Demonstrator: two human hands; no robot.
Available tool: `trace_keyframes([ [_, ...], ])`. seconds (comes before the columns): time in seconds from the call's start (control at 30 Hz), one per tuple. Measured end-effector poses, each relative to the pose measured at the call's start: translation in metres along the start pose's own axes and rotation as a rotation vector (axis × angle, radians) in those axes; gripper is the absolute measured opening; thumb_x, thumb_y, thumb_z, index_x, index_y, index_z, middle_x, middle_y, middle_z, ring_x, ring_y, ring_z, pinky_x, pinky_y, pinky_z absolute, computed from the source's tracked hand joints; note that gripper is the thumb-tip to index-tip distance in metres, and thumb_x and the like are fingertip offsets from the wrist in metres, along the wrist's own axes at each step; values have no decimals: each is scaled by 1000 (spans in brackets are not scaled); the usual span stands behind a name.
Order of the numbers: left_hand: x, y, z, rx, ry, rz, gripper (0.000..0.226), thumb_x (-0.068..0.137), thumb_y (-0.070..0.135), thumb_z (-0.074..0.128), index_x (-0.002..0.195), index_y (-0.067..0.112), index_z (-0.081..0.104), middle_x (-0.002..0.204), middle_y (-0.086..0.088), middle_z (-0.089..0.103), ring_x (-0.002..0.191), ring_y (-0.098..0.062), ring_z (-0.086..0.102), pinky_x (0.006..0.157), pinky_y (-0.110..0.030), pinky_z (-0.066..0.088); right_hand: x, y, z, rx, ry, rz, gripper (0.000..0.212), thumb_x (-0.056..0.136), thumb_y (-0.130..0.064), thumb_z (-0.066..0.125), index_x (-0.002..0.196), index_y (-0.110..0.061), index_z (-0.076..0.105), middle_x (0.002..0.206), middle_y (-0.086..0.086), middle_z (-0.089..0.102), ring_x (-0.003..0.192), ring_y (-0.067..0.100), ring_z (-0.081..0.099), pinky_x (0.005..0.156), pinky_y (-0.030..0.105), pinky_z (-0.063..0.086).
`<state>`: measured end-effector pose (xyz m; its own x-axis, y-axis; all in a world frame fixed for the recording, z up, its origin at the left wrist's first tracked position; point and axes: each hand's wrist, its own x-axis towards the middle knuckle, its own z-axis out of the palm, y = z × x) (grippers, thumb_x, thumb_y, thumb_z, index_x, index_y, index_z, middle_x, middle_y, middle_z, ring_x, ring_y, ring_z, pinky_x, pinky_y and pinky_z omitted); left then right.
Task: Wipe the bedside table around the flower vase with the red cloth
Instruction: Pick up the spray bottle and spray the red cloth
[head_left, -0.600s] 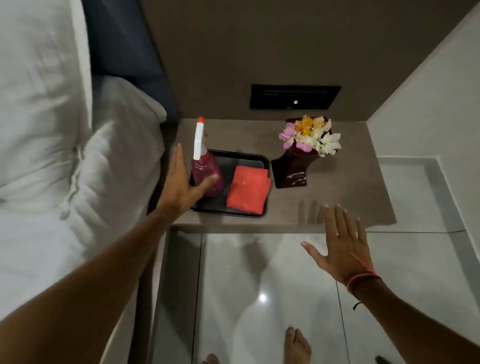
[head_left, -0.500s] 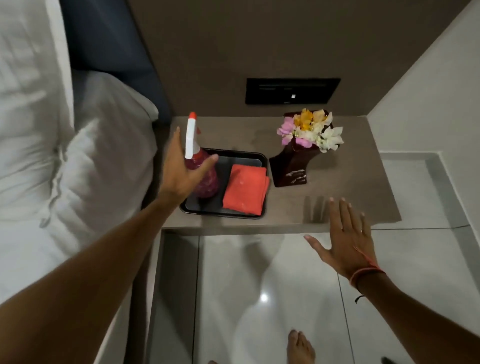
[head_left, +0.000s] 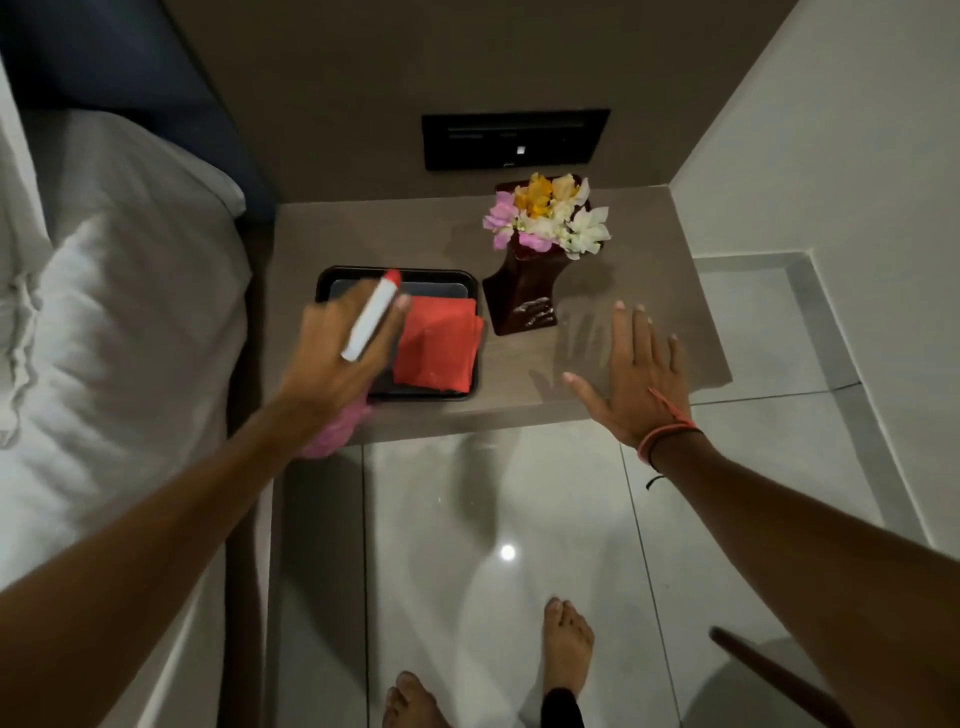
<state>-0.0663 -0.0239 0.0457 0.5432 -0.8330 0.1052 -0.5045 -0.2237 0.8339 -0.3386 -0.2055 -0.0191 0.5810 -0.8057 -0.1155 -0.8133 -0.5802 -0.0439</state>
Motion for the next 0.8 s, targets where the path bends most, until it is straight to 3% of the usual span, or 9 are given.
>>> trace_keyframes([
  [0.2, -55, 1, 46, 182, -233, -80, 35, 98, 62, 48, 97, 30, 61, 65, 1, 65, 47, -12, 64, 44, -25, 52, -18, 8, -8, 0, -14, -3, 101, 86, -74, 36, 157, -6, 13, 158, 28, 32, 144, 42, 35, 116, 61, 30],
  [0.27, -60, 6, 56, 239, -256, -32, 37, 100, 56, 48, 94, 22, 61, 62, 3, 60, 43, -9, 57, 44, -18, 43, -26, 14, -7, 3, -29, 0, 101, 86, -74, 36, 157, -7, 12, 158, 28, 31, 145, 41, 34, 116, 60, 30],
  [0.4, -56, 13, 68, 345, -246, 81, 29, 102, 42, 55, 95, 15, 63, 66, 0, 56, 47, -10, 52, 50, -22, 40, -42, 24, -2, -14, -52, -7, 101, 86, -74, 36, 157, -7, 13, 158, 28, 31, 144, 42, 35, 115, 61, 31],
  [0.63, -53, 15, 70, 253, -264, 26, 48, 94, 55, 46, 105, 12, 63, 78, -12, 66, 60, -22, 65, 61, -32, 58, -59, 30, 6, -27, -65, -5, 102, 85, -77, 32, 156, -7, 16, 155, 27, 37, 141, 41, 41, 113, 59, 35],
  [0.8, -52, 7, 62, 226, -250, -36, 51, 94, 59, 46, 104, 12, 64, 76, -9, 68, 55, -13, 64, 54, -22, 49, -60, 23, 9, -19, -57, -32, 102, 84, -78, 32, 156, -7, 18, 153, 25, 40, 139, 40, 44, 112, 57, 38],
])
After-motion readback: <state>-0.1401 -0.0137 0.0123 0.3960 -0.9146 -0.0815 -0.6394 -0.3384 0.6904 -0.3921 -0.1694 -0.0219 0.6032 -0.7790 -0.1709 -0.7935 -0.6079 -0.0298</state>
